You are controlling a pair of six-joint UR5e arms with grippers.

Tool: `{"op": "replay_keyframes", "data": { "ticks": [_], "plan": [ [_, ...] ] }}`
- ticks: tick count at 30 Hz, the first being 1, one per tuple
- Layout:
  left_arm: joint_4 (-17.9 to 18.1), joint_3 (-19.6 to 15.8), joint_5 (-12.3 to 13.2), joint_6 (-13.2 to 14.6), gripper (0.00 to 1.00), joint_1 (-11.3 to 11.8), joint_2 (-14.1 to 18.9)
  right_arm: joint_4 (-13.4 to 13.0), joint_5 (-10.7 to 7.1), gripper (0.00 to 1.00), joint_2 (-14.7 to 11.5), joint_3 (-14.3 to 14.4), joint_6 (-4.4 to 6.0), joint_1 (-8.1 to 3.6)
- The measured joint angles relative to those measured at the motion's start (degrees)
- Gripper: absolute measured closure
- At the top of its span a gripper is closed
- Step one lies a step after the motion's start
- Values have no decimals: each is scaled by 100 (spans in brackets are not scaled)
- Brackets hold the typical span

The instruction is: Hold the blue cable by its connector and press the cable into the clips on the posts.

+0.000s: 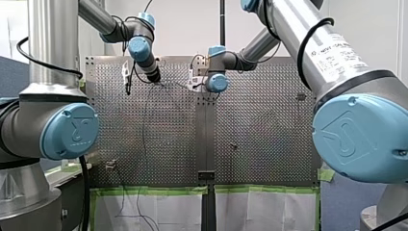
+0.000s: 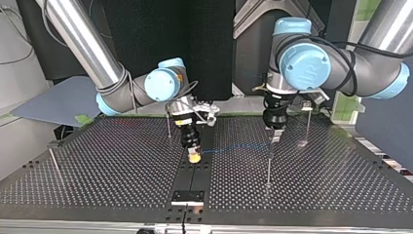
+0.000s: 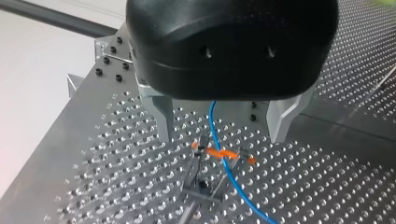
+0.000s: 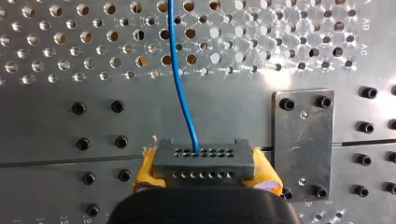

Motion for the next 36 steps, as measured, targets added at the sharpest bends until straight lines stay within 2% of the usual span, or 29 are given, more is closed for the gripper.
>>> {"op": "replay_keyframes", "data": {
  "ticks": [21, 31, 36],
  "plan": [
    [159, 0, -17, 32, 2, -125, 1, 26, -4, 100, 1, 0, 0, 8],
    [512, 0, -23, 420, 2, -164, -5, 49, -4, 100, -1, 0, 1, -6],
    [667, 1, -148, 662, 2, -167, -25, 49, -4, 100, -1, 0, 1, -34]
  ]
}}
